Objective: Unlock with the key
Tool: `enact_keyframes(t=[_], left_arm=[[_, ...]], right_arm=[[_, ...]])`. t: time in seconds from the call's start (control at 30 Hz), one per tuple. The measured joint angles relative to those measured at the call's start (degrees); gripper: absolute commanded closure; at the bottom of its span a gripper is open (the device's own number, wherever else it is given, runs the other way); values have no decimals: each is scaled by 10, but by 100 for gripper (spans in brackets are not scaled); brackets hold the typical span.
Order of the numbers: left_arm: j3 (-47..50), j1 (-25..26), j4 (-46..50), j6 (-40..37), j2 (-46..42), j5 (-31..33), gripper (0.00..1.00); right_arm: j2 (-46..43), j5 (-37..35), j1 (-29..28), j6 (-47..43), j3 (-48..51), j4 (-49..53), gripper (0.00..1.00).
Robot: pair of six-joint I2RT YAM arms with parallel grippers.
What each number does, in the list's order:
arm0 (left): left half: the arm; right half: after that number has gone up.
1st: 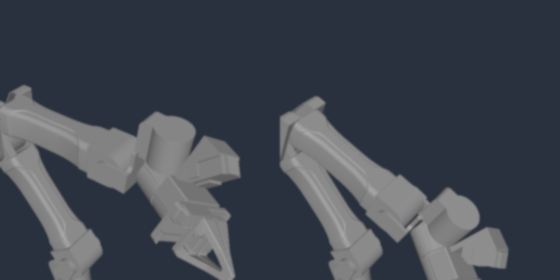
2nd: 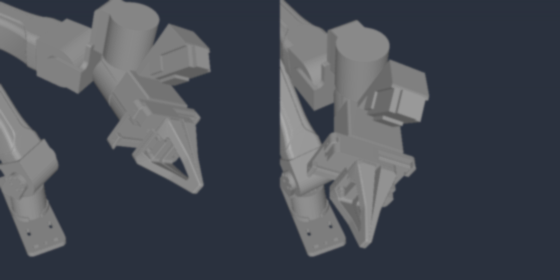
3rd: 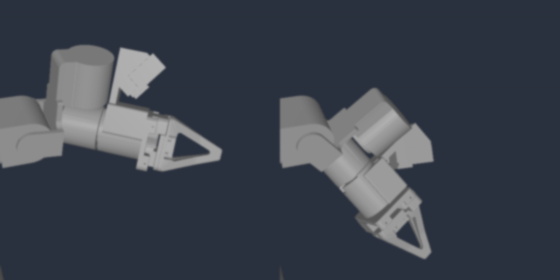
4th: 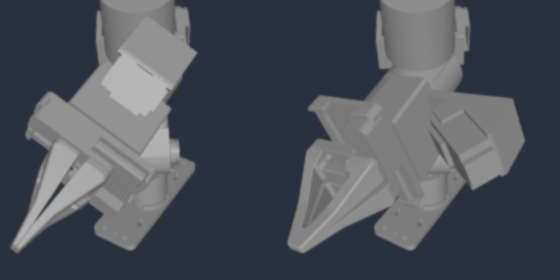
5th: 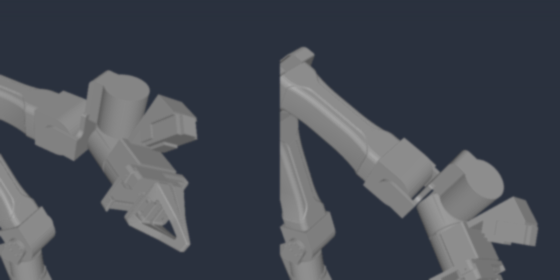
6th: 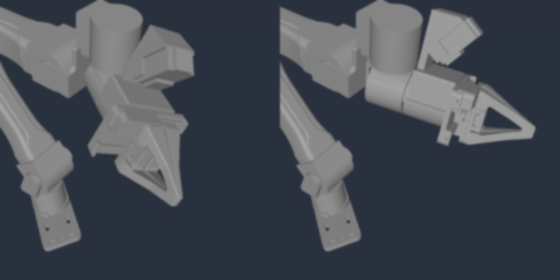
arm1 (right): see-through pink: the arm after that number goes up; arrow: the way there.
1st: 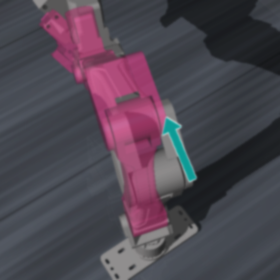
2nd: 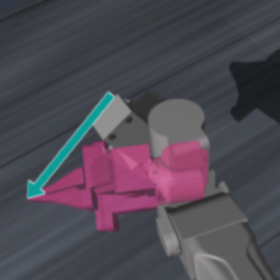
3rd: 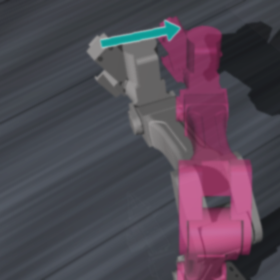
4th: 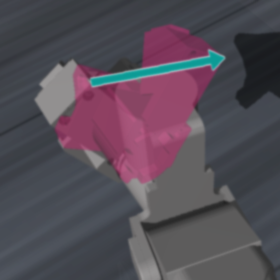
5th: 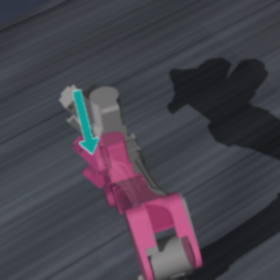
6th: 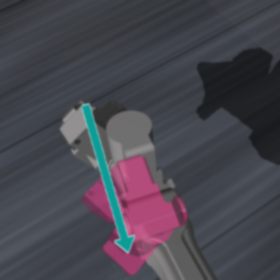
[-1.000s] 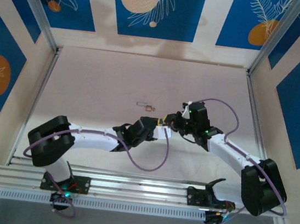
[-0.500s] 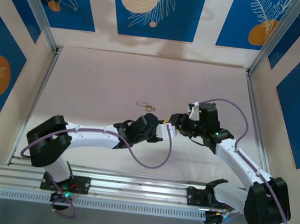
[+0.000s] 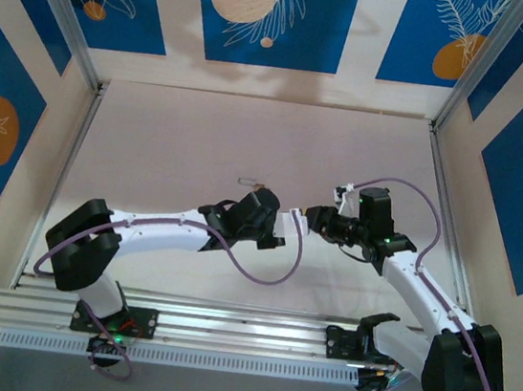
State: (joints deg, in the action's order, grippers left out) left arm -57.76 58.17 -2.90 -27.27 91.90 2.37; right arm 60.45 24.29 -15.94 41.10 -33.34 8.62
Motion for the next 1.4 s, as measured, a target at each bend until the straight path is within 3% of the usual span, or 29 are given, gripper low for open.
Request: enact_keyframes(t=[0.43, 0.6, 0.67, 0.73, 0.8, 1.0, 1.2, 1.4], left_arm=[[-19, -5, 31, 4, 1, -23, 100], [-23, -7, 43, 5, 2, -28, 100], [-25, -9, 48, 8, 2, -30, 86], [-27, -9, 52, 12, 2, -32, 61], [-27, -10, 53, 13, 1, -32, 56], [-5, -40, 68, 19, -51, -5, 56], [39, -96, 65, 67, -126, 16, 72], [46, -92, 52, 130, -91, -37, 60]], right_arm=[[29, 43, -13, -33, 0, -9, 74], [35, 44, -15, -45, 0, -13, 91], [35, 40, -17, -50, 0, -12, 94], [35, 40, -17, -54, 0, -13, 96], [33, 35, -19, -54, 0, -12, 97], [31, 14, -14, -44, 0, -9, 98], [44, 12, -14, -20, 0, -30, 99], [54, 13, -16, 2, 0, -52, 98]])
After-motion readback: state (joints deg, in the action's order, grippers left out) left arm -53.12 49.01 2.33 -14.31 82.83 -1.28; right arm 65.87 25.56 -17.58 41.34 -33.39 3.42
